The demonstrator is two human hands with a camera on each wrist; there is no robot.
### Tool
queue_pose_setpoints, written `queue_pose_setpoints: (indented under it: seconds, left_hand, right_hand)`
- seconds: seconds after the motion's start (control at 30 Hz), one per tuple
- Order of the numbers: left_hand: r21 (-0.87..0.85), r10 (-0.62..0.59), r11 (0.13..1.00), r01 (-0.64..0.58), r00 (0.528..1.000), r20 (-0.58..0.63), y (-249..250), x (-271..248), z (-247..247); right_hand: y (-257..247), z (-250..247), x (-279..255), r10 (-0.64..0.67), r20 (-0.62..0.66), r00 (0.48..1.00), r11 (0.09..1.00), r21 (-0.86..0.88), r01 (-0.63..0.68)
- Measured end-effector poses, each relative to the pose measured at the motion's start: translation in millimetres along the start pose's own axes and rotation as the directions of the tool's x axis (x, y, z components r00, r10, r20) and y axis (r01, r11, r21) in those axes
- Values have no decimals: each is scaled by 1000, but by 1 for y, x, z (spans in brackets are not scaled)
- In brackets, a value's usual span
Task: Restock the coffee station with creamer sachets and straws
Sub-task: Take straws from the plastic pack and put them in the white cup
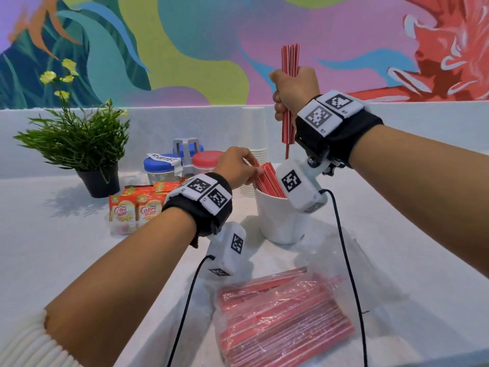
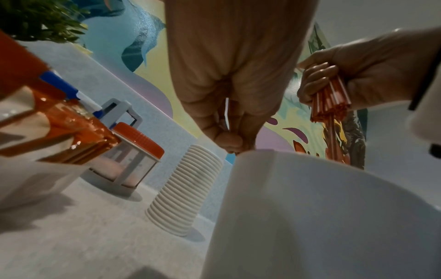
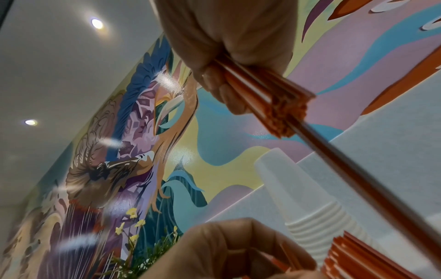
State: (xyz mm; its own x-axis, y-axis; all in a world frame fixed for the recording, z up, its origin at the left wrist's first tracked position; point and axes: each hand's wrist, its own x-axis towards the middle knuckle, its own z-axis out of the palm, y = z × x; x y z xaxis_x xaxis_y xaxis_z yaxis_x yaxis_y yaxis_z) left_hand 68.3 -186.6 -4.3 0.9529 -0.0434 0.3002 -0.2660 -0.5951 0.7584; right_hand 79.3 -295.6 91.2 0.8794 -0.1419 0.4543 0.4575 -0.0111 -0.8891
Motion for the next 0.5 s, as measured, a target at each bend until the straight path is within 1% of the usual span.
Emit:
queue_pose_setpoints:
  seconds: [0.17,0.3,0.4,0.5]
  left_hand:
    - [-88,-19,996,18,1000,-5,3,0,-5]
    - [-127,-33,991,31,999,-8,4,0,-7]
    - [-194,-41,980,41,999,7,4,-3,-9]
    - [-239,-42,970,47,999,28,5,-8,-11]
  right_hand:
    - [-1,0,1,9,-9,1000,996,90,-8]
    - [24,1,-10,64,23,998,990,121,-66]
    - [48,0,-20,117,107,987,993,19,-119]
    - [66,-1,-27,130,194,972,985,-134,-105]
